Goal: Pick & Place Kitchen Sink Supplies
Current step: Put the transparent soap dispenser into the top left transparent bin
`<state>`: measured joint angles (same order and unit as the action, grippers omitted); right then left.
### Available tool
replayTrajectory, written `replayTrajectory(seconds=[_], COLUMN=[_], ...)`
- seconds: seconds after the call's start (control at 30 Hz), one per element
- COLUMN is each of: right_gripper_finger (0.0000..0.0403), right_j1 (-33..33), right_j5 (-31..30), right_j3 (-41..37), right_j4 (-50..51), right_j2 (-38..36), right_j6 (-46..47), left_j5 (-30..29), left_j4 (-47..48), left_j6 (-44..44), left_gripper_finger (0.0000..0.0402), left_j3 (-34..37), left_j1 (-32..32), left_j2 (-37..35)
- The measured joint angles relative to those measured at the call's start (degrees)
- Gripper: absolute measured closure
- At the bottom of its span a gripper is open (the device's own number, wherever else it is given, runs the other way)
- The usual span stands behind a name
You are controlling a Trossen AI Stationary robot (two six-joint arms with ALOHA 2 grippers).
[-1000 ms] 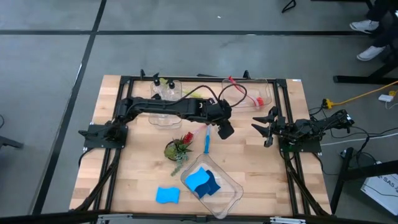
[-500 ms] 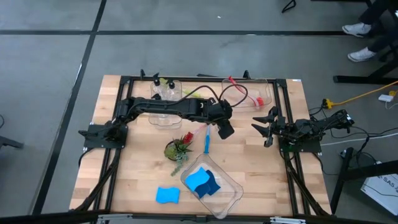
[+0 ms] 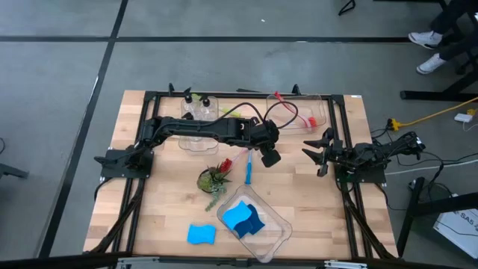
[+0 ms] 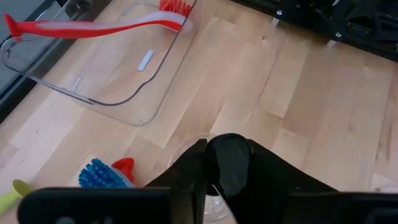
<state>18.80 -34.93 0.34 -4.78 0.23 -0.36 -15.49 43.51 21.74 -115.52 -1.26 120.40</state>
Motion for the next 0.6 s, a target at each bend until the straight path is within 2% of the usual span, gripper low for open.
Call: replayTrajectory(seconds=[0.37, 0.6], right_gripper_finger=[0.0254, 0.0253], right_j1=[0.01, -0.02], right_j5=[-0.01, -0.01], right_j3=[0.0, 0.0], right_j4=[0.0, -0.02], right_j2=[0.01, 0.0], right_j6=[0.02, 0.18], left_j5=[1.83, 1.65], left_j4=[1.77, 2.26], left_j6=[-0.02, -0.54], left_gripper_finger=[0.0322, 0.0322], left_j3=[0.0, -0.04], left_j1=[0.03, 0.03], left_j2=[-1.54, -6.84])
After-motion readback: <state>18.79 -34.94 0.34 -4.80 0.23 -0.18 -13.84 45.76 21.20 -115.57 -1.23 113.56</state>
